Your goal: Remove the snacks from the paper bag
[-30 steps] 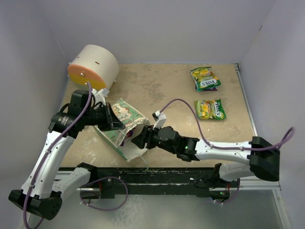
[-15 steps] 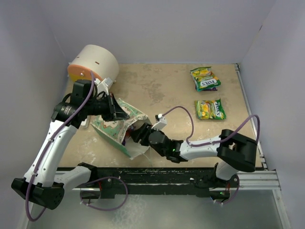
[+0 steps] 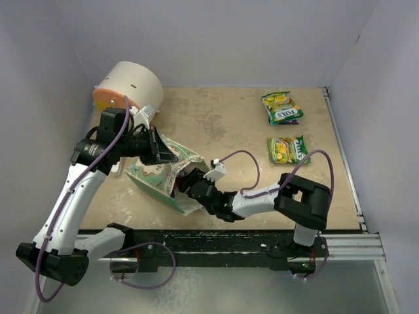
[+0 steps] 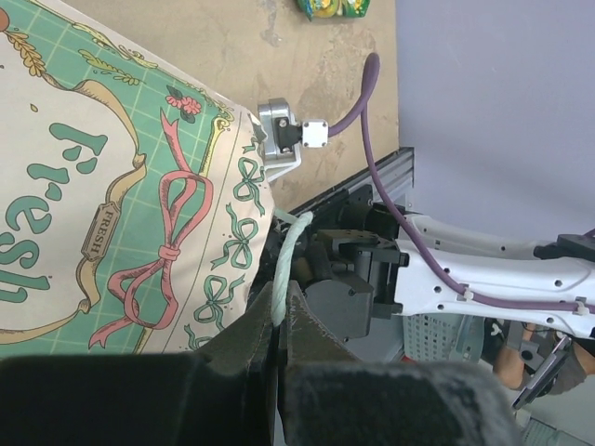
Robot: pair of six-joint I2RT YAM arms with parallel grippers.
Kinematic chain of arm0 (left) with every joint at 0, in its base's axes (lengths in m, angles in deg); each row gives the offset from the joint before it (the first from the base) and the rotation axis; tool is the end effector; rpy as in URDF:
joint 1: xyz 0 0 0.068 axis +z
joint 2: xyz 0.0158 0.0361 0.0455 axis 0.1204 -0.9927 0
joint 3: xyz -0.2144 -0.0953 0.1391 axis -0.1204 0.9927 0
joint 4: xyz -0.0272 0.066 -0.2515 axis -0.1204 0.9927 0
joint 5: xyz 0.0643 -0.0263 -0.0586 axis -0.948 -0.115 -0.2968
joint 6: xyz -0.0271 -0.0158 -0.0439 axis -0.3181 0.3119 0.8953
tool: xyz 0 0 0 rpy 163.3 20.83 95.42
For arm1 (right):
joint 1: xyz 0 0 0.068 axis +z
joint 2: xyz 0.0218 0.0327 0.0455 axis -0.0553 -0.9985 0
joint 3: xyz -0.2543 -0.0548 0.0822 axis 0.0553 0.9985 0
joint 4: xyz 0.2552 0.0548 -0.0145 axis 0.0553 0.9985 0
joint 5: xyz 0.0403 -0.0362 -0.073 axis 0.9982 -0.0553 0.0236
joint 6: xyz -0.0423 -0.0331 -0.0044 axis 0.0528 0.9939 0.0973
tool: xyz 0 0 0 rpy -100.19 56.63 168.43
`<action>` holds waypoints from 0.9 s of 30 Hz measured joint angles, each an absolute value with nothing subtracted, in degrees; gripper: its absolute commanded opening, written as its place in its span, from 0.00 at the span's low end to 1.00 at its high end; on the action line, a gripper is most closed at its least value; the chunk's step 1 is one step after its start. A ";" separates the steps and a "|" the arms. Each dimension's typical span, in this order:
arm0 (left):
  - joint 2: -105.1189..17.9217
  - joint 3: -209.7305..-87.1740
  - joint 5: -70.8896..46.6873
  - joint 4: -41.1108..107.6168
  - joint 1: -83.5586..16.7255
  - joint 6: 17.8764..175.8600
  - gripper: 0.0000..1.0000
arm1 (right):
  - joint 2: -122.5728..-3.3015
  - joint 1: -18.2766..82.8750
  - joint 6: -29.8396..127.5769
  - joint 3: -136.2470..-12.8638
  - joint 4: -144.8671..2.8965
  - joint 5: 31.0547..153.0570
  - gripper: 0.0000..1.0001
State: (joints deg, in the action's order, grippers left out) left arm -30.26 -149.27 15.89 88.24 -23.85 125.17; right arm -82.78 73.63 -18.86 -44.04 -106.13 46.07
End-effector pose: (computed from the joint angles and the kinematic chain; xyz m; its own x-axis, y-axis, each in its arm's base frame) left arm 0.1870 -0.0789 0.3833 -0.9112 -0.2632 -0.3170 0.0927 0.6187 -0.7801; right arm 0.1386 0.3245 0.1669 -0.5583 0.6870 -0.4651 -0.0286 0.5444 0.8384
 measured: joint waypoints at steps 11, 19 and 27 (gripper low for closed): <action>-27.44 -147.61 17.22 88.31 -23.85 125.12 0.00 | -92.59 73.63 -21.61 -48.50 -109.69 42.66 0.64; -24.59 -147.15 17.02 89.99 -23.85 124.93 0.00 | -97.88 73.21 -22.53 -53.29 -112.94 41.89 0.31; -20.92 -145.91 14.58 94.12 -23.85 124.64 0.00 | -96.90 70.44 -16.46 -51.94 -119.00 46.35 0.09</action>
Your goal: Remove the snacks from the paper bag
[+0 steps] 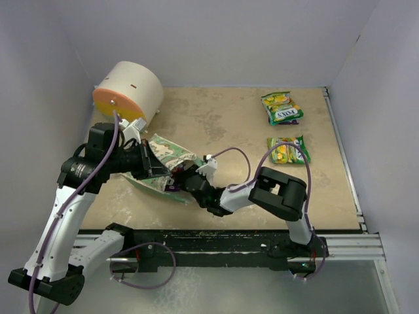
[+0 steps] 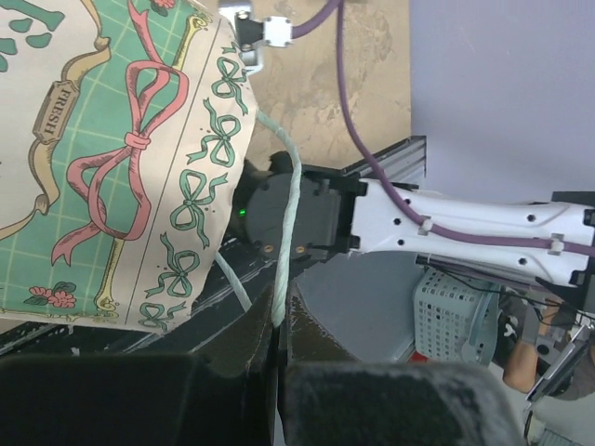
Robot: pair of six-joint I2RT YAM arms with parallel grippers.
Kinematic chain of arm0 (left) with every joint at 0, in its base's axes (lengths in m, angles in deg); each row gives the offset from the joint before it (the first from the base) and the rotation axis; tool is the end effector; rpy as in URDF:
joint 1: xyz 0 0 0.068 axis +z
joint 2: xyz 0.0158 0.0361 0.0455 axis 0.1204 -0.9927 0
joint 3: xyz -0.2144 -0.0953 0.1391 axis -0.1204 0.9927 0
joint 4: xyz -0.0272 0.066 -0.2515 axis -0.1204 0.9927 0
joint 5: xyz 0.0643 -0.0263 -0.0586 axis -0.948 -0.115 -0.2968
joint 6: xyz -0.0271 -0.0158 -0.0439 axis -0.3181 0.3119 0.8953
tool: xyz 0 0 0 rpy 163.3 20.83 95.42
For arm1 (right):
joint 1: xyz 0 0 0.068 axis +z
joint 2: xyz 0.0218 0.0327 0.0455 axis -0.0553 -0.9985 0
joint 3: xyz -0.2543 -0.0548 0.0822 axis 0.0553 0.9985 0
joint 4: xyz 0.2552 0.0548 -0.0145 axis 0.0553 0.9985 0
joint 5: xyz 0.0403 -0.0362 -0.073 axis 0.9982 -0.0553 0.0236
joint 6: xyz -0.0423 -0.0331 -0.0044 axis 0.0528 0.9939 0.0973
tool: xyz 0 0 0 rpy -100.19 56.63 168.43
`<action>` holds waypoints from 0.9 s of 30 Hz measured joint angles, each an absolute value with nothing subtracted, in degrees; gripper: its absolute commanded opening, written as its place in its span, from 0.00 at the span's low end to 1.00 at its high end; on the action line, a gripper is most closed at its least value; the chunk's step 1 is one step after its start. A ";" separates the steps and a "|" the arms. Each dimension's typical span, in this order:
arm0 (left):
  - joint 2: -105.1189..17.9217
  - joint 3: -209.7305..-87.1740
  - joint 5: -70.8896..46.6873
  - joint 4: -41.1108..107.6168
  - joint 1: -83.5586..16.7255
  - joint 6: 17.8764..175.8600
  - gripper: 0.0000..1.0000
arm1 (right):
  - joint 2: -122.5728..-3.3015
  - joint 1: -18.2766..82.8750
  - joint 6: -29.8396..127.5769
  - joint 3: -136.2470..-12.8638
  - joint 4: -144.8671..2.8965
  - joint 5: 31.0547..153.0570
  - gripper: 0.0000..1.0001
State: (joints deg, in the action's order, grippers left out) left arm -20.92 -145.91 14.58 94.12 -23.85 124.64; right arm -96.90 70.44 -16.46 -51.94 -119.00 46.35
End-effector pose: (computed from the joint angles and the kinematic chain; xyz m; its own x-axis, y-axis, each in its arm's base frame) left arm 0.1414 -0.0643 0.3833 -0.9038 -0.2683 -0.3335 0.0952 0.6337 -0.7677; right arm 0.1741 0.3589 0.1388 -0.5016 0.7421 -0.4447 -0.0593 0.4833 0.8734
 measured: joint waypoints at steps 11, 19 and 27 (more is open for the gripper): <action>-20.68 -146.04 9.57 94.97 -23.85 124.73 0.00 | -81.78 70.20 3.17 -43.67 -119.92 53.50 0.00; -21.97 -146.26 7.52 93.81 -23.85 125.25 0.00 | -66.26 70.28 14.82 -40.90 -110.02 61.21 0.00; -24.57 -146.59 6.07 91.85 -23.85 125.32 0.00 | -47.29 70.28 23.35 -40.88 -88.57 67.51 0.00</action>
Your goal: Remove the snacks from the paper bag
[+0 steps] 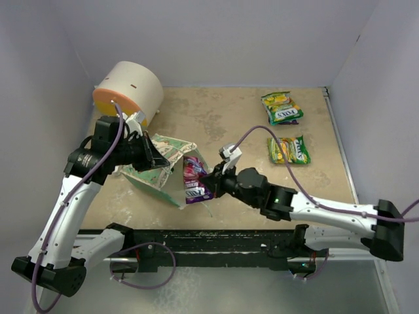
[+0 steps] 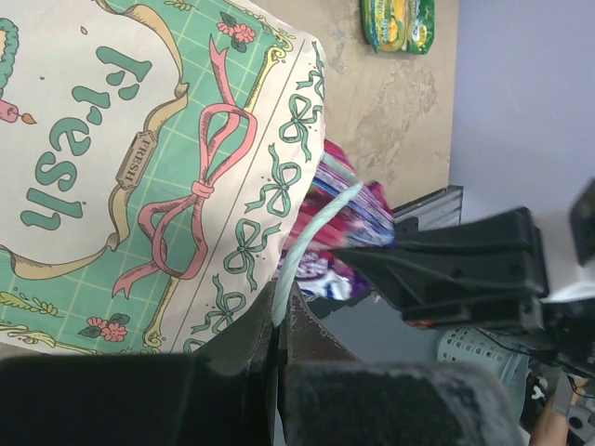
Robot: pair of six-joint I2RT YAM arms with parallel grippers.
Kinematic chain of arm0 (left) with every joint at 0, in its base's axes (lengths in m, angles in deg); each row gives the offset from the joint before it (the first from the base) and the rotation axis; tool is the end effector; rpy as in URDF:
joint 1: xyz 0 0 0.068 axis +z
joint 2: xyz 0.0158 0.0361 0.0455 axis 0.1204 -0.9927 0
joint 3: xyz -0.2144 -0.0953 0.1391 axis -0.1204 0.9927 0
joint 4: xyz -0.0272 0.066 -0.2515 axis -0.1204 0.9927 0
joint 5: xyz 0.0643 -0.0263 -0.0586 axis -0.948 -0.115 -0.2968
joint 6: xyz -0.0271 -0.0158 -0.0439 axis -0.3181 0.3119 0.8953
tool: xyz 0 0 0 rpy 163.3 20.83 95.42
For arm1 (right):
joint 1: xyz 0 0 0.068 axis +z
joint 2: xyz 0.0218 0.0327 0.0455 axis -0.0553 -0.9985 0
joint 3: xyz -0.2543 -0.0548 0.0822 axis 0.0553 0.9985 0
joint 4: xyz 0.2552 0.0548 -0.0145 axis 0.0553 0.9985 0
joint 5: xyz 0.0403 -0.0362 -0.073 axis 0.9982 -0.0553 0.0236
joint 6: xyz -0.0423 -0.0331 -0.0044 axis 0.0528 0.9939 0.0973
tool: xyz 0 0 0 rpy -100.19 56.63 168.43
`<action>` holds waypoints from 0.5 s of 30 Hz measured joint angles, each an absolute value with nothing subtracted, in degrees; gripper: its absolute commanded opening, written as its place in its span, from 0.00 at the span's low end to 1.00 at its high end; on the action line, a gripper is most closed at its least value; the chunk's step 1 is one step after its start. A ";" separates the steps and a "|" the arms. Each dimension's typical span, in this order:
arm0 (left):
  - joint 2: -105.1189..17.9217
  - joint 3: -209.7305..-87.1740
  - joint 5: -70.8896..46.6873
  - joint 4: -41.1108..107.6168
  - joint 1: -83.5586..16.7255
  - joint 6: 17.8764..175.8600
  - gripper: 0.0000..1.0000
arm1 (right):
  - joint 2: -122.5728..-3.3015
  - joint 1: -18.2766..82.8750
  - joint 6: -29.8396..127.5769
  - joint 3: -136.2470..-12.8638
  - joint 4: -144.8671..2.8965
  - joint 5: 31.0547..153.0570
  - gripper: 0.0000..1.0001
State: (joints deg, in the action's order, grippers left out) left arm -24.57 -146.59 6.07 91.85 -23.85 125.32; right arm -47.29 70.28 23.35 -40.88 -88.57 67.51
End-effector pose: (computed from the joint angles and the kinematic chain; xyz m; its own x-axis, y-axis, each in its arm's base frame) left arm 0.1630 -0.0661 0.3789 -0.8649 -0.3388 -0.3702 0.0235 0.7096 -0.7042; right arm 0.1130 0.2411 0.2989 -0.4485 0.2535 -0.8571 -0.6263 0.5949 0.5037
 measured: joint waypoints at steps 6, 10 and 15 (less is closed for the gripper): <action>-25.36 -146.96 4.48 92.00 -23.85 125.12 0.00 | -34.76 70.28 31.52 -41.92 -73.69 72.43 0.00; -25.34 -147.02 3.04 92.50 -23.85 124.90 0.00 | -30.81 70.28 34.49 -45.20 -62.98 73.50 0.00; -25.34 -147.02 1.00 93.42 -23.85 124.23 0.00 | -28.53 70.31 36.20 -50.95 -52.93 72.58 0.00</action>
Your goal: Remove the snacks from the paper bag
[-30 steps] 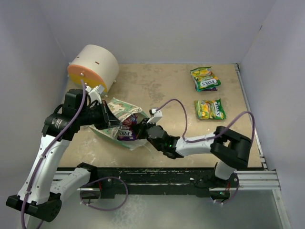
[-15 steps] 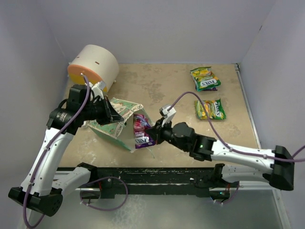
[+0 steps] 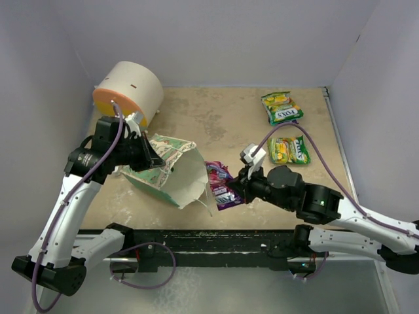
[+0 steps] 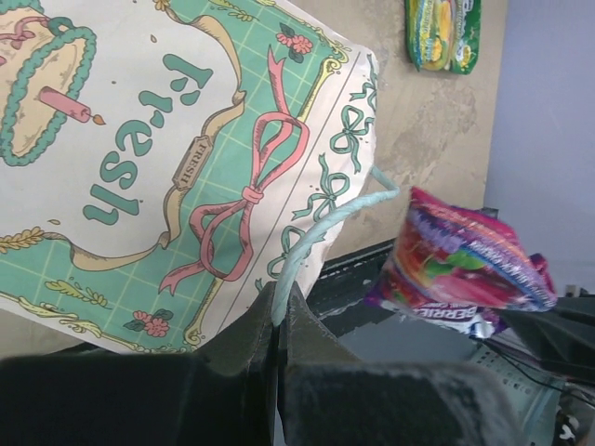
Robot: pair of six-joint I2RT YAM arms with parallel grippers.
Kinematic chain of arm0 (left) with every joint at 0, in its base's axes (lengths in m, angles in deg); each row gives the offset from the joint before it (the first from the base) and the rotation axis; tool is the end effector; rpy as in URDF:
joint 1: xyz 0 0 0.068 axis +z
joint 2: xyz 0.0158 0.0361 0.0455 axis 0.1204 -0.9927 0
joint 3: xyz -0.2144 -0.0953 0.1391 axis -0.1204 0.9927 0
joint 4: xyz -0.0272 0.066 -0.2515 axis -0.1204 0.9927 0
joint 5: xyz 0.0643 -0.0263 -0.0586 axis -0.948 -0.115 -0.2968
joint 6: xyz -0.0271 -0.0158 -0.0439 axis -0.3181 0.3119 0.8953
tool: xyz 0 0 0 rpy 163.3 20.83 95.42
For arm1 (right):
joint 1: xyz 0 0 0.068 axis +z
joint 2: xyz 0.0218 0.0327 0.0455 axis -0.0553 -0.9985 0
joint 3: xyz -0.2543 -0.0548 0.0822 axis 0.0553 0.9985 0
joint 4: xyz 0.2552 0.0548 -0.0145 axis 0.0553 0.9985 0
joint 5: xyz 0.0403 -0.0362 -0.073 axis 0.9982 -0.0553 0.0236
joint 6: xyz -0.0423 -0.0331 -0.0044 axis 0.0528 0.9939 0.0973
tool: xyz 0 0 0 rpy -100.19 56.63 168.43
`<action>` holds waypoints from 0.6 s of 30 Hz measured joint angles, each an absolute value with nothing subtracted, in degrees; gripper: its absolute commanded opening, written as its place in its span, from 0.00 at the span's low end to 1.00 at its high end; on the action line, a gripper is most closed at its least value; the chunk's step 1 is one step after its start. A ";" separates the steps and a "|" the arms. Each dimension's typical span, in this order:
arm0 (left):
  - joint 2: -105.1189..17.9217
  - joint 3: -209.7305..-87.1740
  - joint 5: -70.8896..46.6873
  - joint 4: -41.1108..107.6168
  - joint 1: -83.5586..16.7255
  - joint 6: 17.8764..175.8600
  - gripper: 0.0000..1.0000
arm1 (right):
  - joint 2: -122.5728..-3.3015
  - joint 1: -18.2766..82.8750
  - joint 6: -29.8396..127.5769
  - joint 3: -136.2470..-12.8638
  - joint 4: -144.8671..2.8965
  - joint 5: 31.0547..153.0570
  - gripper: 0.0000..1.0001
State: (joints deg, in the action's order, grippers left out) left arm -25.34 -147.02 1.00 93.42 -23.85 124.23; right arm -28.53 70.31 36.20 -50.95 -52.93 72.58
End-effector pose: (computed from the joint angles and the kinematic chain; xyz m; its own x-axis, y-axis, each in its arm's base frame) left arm 0.1659 -0.0640 0.3760 -0.8480 -0.3538 -0.3946 -0.0171 0.7624 -0.6469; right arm 0.0778 0.1657 0.3632 -0.3592 -0.0116 -0.9332 -0.7474 0.6024 0.2802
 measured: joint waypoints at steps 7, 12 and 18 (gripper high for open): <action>-25.27 -147.88 -1.88 94.97 -23.85 122.54 0.00 | -26.30 70.04 29.07 -52.59 -45.69 53.39 0.00; -24.94 -148.18 -2.84 95.06 -23.85 122.06 0.00 | -27.31 59.53 21.53 -51.24 -48.38 42.50 0.00; -24.97 -148.51 -2.76 95.21 -23.85 122.06 0.00 | -35.22 37.89 14.73 -48.53 -56.86 42.77 0.00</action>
State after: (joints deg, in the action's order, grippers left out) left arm -24.97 -148.51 -2.76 95.21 -23.85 122.06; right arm -35.22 37.89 14.73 -48.53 -56.86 42.77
